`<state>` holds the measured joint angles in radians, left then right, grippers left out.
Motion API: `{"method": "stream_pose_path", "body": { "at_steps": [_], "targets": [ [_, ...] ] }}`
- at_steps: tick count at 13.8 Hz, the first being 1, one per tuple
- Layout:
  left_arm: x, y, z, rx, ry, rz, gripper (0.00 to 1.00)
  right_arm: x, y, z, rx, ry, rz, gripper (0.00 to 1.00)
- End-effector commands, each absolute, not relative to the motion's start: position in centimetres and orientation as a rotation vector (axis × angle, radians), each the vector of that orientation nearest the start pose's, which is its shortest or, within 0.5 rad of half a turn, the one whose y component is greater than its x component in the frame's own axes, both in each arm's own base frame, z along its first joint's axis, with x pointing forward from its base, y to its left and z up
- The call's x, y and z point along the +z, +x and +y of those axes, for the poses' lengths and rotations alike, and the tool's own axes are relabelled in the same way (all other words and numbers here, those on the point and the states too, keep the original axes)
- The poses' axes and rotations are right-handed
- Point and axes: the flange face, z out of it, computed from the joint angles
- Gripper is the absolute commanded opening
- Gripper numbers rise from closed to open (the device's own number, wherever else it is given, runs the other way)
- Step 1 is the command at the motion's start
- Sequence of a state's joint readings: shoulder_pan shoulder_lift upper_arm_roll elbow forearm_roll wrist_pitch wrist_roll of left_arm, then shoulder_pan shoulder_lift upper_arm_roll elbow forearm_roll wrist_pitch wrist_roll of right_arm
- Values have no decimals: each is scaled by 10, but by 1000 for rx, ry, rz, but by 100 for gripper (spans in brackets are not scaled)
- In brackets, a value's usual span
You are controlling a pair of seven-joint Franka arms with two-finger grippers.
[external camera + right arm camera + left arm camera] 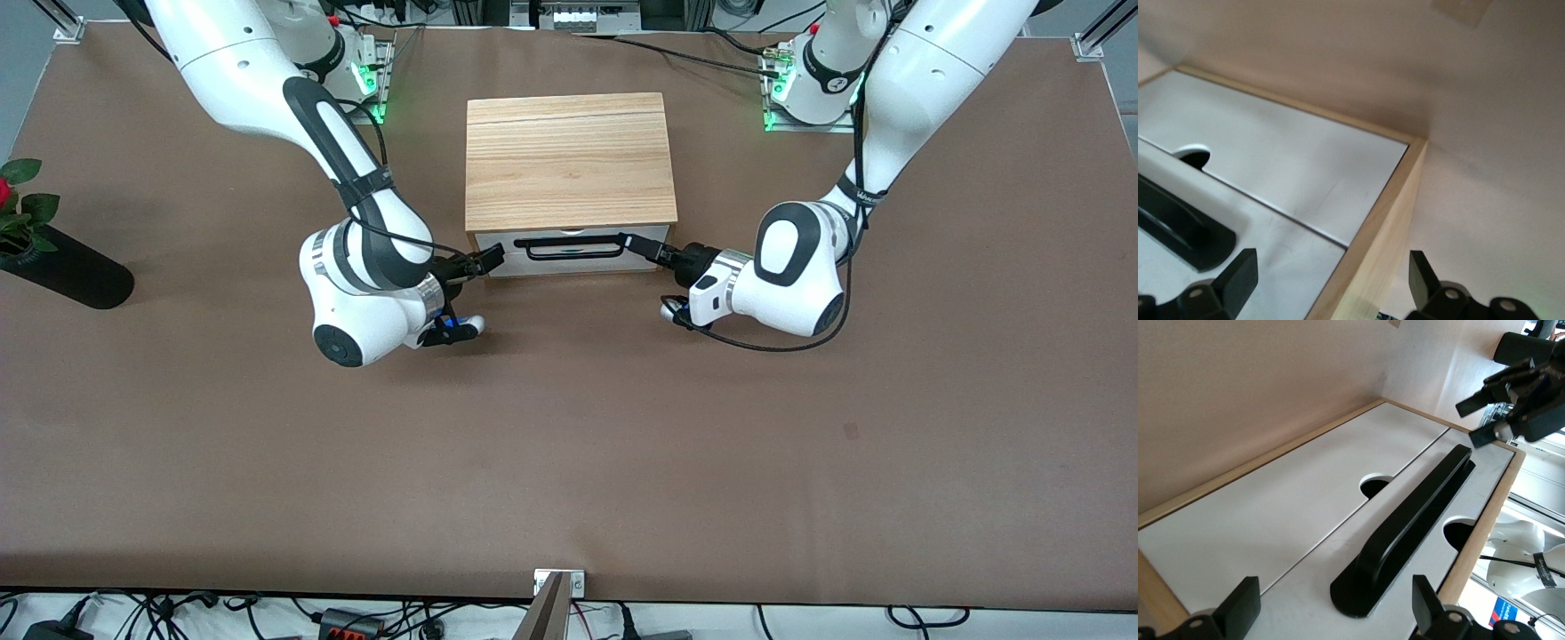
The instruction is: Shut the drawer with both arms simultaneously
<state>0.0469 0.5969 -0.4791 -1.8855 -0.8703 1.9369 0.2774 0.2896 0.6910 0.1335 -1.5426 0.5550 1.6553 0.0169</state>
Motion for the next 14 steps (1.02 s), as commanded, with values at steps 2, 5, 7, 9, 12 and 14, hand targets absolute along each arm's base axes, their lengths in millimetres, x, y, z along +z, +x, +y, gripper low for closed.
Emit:
{"method": "stream_pose_path", "body": {
  "at_steps": [2,5,7,9,12,14],
  "targets": [
    [237,525,-281,-670,2100,-148,100,271,625,280,717,-2498,-186,100],
    [268,566,-255,-569,2133,-189,100,298,664,235,587,-2507,-118,100],
    [300,594,-230,-513,2217,-312,100,319,691,195,458,-2532,-53,100],
    [336,619,-192,-499,2349,-450,100,340,708,157,375,-2553,-7,100],
    [394,645,-132,-511,2599,-627,100,367,727,91,267,-2601,90,100],
    [427,651,-106,-498,2731,-670,100,408,736,44,156,-2648,142,100]
  ]
}}
